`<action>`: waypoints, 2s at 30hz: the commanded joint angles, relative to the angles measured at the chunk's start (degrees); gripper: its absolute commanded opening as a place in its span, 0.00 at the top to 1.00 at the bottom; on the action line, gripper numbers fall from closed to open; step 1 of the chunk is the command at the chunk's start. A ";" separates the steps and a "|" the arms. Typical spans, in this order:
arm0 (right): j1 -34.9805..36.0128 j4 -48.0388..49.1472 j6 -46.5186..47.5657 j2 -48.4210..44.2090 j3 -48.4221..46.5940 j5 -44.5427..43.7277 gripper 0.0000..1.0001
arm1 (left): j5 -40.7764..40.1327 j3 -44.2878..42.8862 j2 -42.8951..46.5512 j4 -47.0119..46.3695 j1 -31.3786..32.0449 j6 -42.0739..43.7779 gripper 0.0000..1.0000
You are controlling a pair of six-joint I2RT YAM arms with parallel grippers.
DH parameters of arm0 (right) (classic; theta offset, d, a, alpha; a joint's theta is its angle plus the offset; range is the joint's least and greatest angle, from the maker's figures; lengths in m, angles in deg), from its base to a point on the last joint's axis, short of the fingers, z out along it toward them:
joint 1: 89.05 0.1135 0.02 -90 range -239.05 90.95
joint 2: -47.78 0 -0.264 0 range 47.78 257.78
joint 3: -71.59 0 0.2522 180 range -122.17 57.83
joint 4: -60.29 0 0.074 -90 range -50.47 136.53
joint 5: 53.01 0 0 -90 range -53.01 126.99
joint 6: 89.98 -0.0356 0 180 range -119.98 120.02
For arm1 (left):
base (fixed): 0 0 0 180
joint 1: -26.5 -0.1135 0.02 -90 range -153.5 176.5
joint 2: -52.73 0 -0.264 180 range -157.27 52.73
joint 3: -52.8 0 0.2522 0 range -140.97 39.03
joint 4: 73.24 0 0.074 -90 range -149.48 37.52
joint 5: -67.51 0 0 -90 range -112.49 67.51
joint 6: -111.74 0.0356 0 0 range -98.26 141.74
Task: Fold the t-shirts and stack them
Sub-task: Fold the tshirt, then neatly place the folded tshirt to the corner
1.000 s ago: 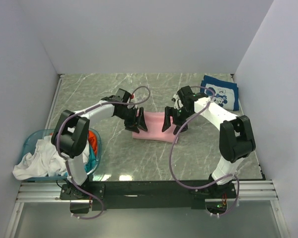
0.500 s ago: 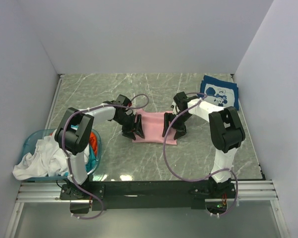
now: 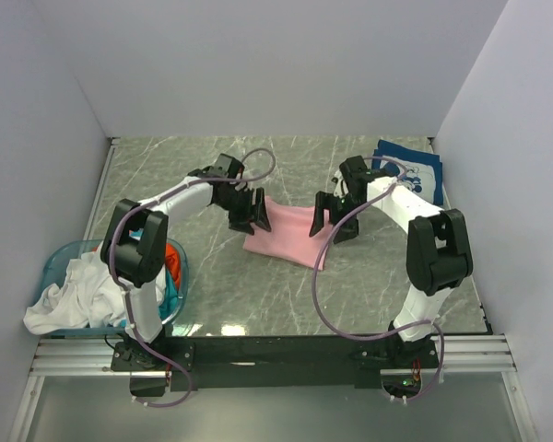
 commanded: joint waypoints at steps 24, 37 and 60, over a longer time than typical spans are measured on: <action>-0.63 4.99 -4.26 20.21 -22.83 7.77 0.20 | 2.86 4.36 -2.97 -10.71 -0.56 -3.18 0.33; -5.55 7.45 -4.19 18.64 -23.89 6.01 0.19 | 1.45 4.99 -0.85 -9.83 -0.47 -3.26 0.32; -7.31 19.22 -2.33 0.96 9.86 10.58 0.18 | -3.30 -0.12 -3.40 -7.19 -4.87 -0.54 0.41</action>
